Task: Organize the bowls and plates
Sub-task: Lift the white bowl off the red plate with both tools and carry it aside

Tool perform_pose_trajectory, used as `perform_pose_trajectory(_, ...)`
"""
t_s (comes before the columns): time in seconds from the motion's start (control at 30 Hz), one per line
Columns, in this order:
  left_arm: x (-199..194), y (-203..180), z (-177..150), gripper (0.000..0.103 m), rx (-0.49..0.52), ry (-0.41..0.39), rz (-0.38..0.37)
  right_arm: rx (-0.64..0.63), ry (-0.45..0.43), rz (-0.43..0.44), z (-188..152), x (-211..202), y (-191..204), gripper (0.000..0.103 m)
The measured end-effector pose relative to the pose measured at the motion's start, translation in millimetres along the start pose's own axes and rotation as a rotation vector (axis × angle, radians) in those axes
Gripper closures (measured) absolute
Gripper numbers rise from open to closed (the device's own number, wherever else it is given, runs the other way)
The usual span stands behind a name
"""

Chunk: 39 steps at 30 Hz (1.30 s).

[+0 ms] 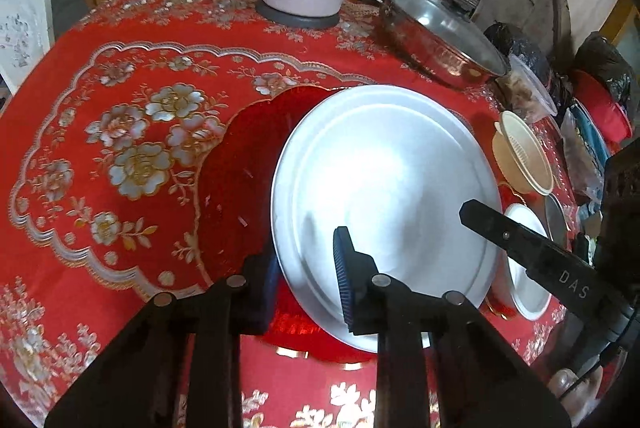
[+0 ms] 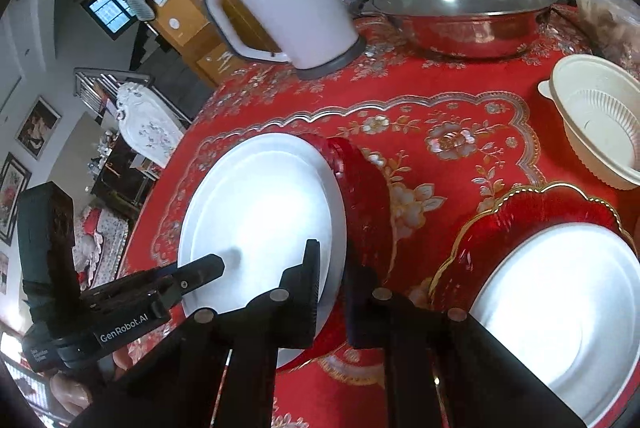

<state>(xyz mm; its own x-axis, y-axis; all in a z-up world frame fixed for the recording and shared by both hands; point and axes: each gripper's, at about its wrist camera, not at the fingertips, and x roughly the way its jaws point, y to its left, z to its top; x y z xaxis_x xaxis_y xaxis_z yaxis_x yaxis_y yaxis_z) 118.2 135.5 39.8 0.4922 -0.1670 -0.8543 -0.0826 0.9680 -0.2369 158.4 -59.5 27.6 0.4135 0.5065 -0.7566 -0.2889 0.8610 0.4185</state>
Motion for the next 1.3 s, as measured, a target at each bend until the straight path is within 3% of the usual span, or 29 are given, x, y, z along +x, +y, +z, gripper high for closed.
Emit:
perform_pose_trajectory(0.27, -45.7, 18.5, -25.4, 0.081, -0.017, -0.041, 0.041, -0.065, 0.012, 0.047, -23.1, -12.7, 43.5, 0.092)
perform_pose_trajectory(0.6, -83.4, 85.3, -68.1, 0.081, -0.111, -0.057, 0.095, -0.171, 0.094, 0.091, -60.8, 16.5, 114.5, 0.089)
perform_pose_trajectory(0.97, -71.5, 133.5, -96.7, 0.080, -0.177, -0.013, 0.167, -0.219, 0.196, 0.074, -94.9, 57.4, 145.0, 0.088)
perform_pose_trajectory(1.3, -53.4, 132.2, -101.6, 0.081, -0.152, 0.014, 0.161, -0.227, 0.205, 0.028, -100.6, 57.3, 139.6, 0.086)
